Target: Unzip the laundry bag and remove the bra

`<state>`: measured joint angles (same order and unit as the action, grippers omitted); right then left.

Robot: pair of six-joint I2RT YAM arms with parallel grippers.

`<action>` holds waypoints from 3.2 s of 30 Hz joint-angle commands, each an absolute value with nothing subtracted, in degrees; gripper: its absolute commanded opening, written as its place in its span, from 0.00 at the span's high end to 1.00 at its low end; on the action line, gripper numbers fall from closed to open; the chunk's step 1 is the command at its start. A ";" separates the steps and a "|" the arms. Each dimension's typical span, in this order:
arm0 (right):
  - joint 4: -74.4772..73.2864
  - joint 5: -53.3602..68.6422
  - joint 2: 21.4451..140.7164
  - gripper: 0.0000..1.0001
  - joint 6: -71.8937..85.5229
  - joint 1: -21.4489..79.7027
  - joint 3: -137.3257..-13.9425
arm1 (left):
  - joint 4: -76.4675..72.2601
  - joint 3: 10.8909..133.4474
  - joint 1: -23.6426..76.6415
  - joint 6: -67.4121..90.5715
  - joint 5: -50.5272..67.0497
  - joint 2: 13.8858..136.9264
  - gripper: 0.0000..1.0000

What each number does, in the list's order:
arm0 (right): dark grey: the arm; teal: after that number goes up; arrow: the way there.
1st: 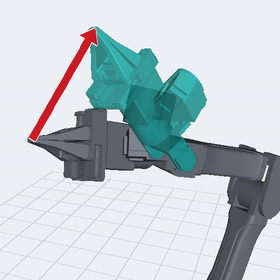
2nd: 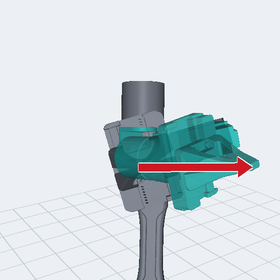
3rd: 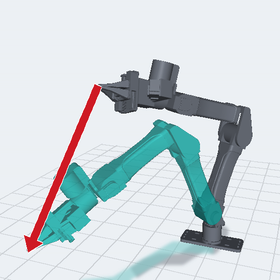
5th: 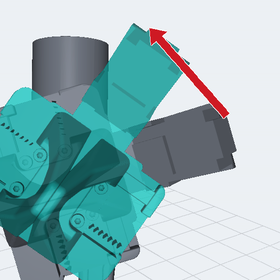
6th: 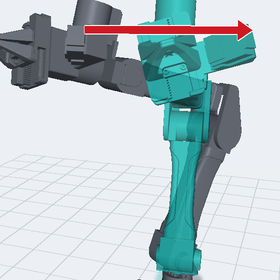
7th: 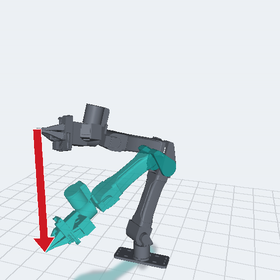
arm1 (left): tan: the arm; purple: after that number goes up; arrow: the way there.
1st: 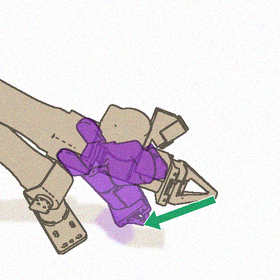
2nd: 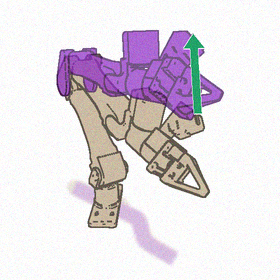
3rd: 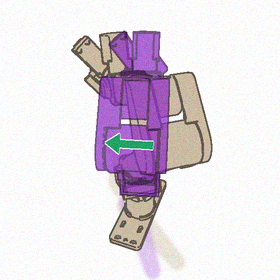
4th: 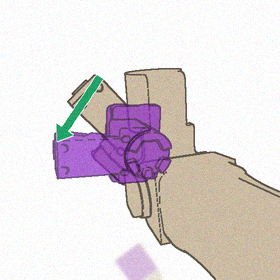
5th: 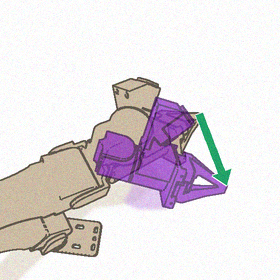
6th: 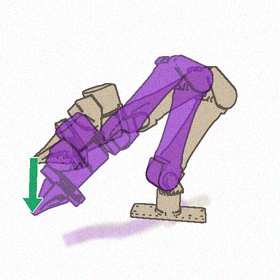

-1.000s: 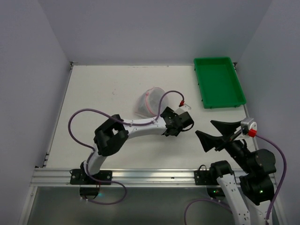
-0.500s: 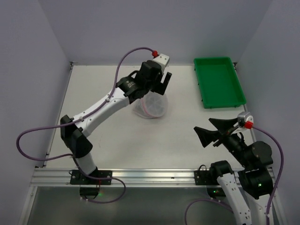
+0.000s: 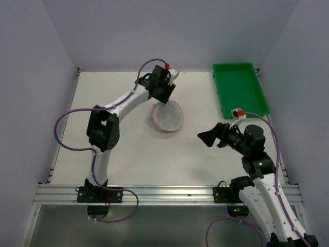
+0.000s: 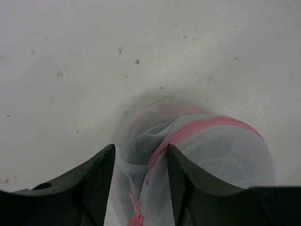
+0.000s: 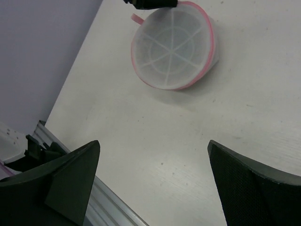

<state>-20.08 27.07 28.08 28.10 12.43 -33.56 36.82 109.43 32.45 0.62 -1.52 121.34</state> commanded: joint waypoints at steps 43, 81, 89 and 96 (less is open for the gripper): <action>0.18 13.19 86.49 0.05 28.13 30.67 -59.06 | 14.59 54.75 22.77 29.01 12.91 75.05 0.27; 9.32 -15.55 71.80 0.36 42.19 64.33 -40.07 | -2.89 34.28 27.59 68.53 0.71 64.87 1.00; 8.18 -19.15 76.72 0.44 42.10 66.80 -45.70 | -3.25 33.13 31.55 73.30 -6.50 61.79 1.00; 4.49 -23.10 81.65 0.53 46.23 66.80 -49.57 | -3.95 32.43 32.43 75.85 -7.73 61.08 1.00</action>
